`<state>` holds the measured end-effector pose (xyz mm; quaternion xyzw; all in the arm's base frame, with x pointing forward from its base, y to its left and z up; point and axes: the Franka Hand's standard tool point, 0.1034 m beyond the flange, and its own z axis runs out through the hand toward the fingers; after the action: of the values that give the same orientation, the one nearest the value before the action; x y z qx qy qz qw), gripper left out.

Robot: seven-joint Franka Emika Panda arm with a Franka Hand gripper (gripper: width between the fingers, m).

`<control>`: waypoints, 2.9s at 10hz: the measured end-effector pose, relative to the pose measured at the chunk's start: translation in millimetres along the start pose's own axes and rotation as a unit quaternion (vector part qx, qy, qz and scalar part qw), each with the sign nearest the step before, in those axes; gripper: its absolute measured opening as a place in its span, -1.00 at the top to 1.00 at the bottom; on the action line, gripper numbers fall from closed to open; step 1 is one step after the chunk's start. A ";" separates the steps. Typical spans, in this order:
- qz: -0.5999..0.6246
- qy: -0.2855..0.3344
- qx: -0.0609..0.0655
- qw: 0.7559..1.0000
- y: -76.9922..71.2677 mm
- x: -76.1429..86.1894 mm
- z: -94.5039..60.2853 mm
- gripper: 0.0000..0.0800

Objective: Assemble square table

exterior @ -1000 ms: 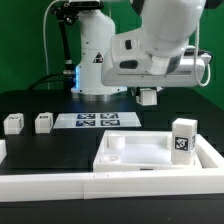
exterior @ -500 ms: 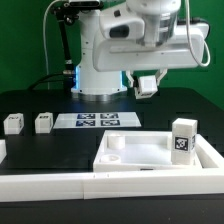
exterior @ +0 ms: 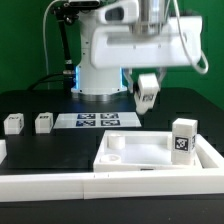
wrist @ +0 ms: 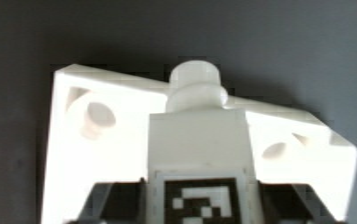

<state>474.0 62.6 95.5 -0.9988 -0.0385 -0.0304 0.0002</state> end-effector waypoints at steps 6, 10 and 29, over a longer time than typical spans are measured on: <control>-0.020 0.142 -0.018 0.989 20.9 21.0 -2.4 0.28; -0.008 0.136 -0.019 0.990 43.0 49.1 -17.4 0.28; 0.063 0.205 -0.034 0.976 93.8 109.8 -11.6 0.28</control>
Offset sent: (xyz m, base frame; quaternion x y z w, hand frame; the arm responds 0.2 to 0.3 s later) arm 0.0355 -0.0094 0.0247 -0.0011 0.1593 -0.0246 0.9869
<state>589.7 -22.5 113.9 -0.9711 0.0260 -0.2361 -0.0237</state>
